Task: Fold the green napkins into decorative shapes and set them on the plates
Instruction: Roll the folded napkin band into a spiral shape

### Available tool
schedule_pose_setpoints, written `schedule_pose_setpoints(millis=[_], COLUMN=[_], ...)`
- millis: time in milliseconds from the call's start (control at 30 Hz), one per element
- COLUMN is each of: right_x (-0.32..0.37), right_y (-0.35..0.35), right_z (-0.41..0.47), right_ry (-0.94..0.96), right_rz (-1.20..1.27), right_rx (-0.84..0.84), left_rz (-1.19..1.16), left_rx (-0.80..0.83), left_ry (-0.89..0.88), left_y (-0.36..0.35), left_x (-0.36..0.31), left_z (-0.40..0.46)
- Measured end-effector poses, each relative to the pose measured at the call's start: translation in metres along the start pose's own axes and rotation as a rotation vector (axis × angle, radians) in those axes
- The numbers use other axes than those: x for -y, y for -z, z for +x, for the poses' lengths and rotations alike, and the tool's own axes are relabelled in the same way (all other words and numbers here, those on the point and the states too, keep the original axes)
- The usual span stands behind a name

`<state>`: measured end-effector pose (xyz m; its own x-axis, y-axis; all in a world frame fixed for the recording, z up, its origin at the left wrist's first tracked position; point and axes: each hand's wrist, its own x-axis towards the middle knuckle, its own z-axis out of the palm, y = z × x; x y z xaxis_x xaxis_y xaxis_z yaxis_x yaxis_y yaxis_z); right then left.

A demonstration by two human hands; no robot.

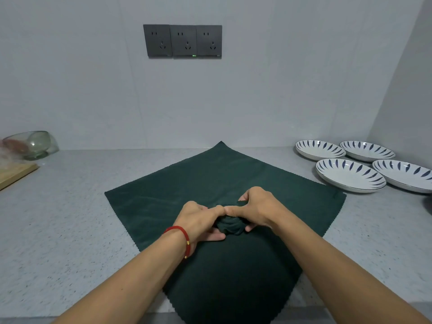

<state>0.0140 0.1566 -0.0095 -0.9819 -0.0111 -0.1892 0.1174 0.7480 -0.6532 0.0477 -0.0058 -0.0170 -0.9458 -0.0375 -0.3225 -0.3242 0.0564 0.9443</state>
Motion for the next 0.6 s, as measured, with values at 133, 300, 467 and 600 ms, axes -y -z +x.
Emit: schedule_pose_setpoints(millis=[133,300,467,600], right_x=[-0.020,-0.034,-0.065,-0.097], right_y=[-0.002,0.015,0.084,0.165], right_z=[0.002,0.011,0.060,0.117], right_ry=[-0.077,-0.065,-0.064,-0.077], right_rz=[0.397,0.647,0.844,0.817], right_rx=[0.044,-0.079,-0.202,-0.285], left_rz=[0.053,0.072,0.060,0.079], left_rx=[-0.004,-0.017,0.044,0.132], left_ry=[0.002,-0.100,-0.153,-0.180], left_y=[-0.002,-0.031,-0.107,-0.186], left_x=[-0.002,-0.024,-0.070,-0.121], left_z=[0.011,0.035,0.088,0.150])
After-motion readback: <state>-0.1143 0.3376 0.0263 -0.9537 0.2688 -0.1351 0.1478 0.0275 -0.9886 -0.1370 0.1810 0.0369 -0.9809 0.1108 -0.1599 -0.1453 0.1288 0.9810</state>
